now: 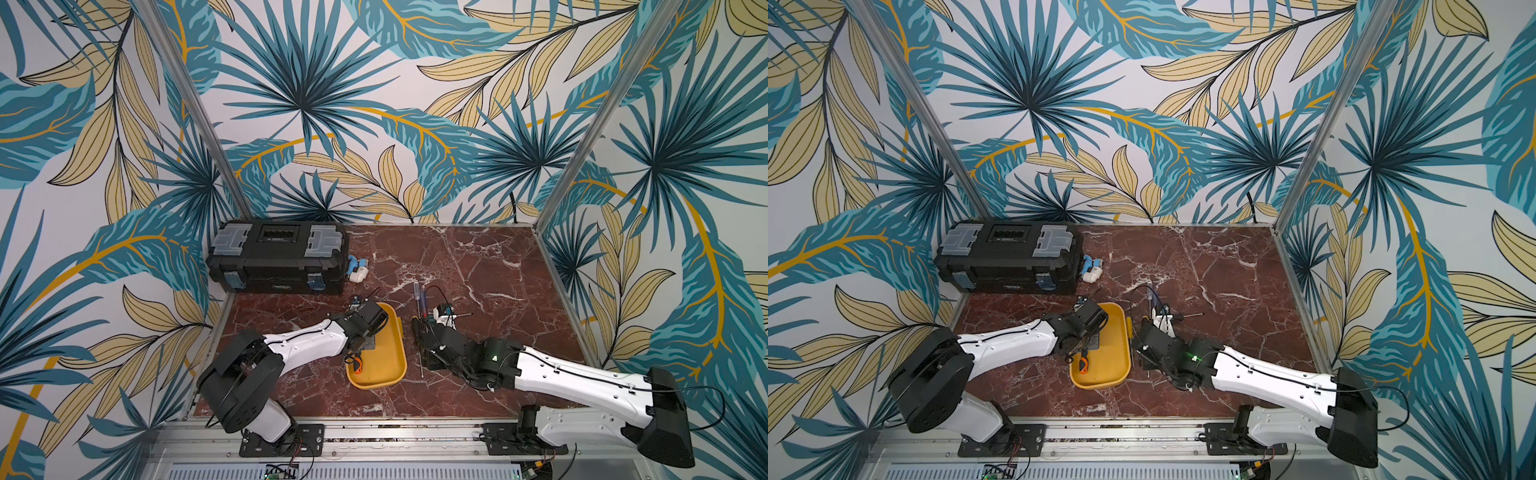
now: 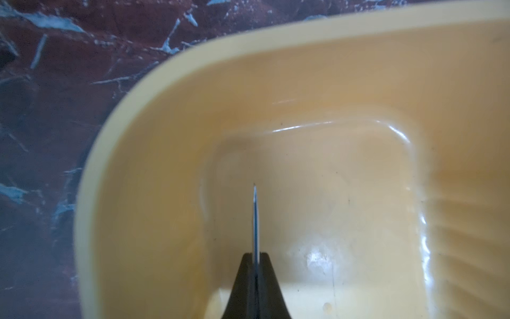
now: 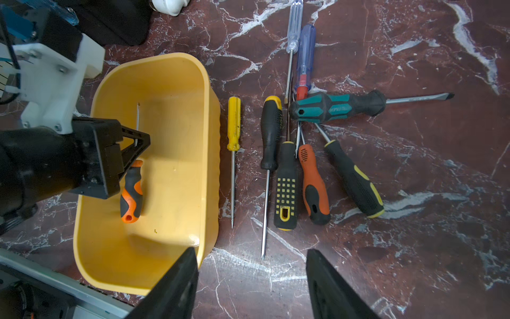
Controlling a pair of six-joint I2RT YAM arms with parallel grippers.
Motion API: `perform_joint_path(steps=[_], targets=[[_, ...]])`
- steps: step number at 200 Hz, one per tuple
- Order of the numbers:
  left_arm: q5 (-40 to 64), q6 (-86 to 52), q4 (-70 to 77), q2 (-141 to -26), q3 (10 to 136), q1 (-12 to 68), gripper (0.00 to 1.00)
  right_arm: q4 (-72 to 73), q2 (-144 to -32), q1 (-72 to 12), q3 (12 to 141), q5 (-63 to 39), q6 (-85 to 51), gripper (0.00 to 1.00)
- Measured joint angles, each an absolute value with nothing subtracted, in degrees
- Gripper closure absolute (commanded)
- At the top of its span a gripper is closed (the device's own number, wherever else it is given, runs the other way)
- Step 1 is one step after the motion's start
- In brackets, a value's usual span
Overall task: Put the screwdriver on the desktop into the storage box
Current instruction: Adjust the storage box at the center of the board.
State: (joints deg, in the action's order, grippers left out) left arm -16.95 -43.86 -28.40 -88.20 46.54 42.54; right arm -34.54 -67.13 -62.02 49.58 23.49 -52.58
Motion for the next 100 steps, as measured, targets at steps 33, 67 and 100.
perform_joint_path(steps=[33,67,100], targets=[[-16.75,-42.54,-27.38,-88.66,46.81,42.52,1.0,-34.57,-66.5,-61.56,49.25,23.33,-52.56,0.33],[-14.06,-40.23,-24.18,-92.66,49.23,42.54,1.0,-34.57,-66.43,-61.25,49.23,23.27,-52.56,0.33],[-10.44,-38.2,-21.06,-95.92,52.07,43.13,1.0,-34.57,-65.54,-61.01,48.49,23.29,-52.6,0.33]])
